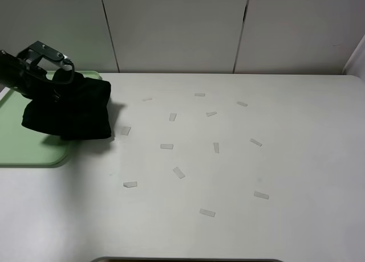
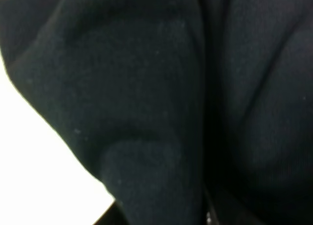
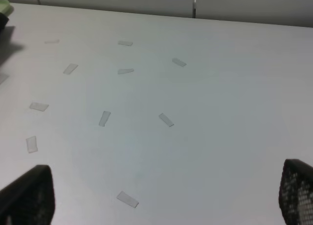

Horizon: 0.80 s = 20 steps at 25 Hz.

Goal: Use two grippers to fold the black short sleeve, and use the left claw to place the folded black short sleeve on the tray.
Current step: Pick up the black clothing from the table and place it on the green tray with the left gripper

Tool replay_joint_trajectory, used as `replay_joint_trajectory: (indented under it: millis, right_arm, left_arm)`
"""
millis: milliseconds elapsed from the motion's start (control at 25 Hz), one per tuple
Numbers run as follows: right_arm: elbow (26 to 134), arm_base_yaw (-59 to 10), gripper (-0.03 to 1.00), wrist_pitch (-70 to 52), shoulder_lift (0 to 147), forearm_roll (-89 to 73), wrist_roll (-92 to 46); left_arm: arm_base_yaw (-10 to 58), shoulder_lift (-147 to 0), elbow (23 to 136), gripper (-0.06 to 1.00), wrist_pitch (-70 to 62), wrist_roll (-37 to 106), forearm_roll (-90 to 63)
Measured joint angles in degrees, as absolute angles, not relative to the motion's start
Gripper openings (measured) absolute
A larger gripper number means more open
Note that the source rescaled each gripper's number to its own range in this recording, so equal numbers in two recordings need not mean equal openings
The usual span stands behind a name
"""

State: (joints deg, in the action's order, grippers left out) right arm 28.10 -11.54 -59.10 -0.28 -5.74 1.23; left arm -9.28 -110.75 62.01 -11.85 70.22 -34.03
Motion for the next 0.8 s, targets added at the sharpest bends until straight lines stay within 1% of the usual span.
replay_joint_trajectory:
  millis: [200,320,680,720,760,800]
  right_arm:
    - [28.1,-11.5,1.00,-59.1,-0.3,-5.7,1.2]
    - [28.1,-11.5,1.00,-59.1,-0.3,-5.7,1.2]
    - [28.1,-11.5,1.00,-59.1,-0.3,-5.0,1.2]
    - [28.1,-11.5,1.00,-59.1,-0.3,-4.7,1.2]
    - [28.1,-11.5,1.00,-59.1,-0.3,-4.6,1.2]
    - [28.1,-11.5,1.00,-59.1,-0.3,-4.5,1.2]
  left_arm:
    - [-15.4,-110.7,61.9,0.15,-10.2,70.2,-31.9]
    - [-17.5,-110.7,61.9,0.15,-8.2,70.3,-31.4]
    - [-17.5,-110.7,61.9,0.15,-6.8,70.3,-31.3]
    - [-17.5,-110.7,61.9,0.19,-6.7,70.3,-31.3]
    - [-17.5,-110.7,61.9,0.19,-6.7,70.3,-31.3]
    - [-17.5,-110.6,61.9,0.27,-6.4,70.3,-31.2]
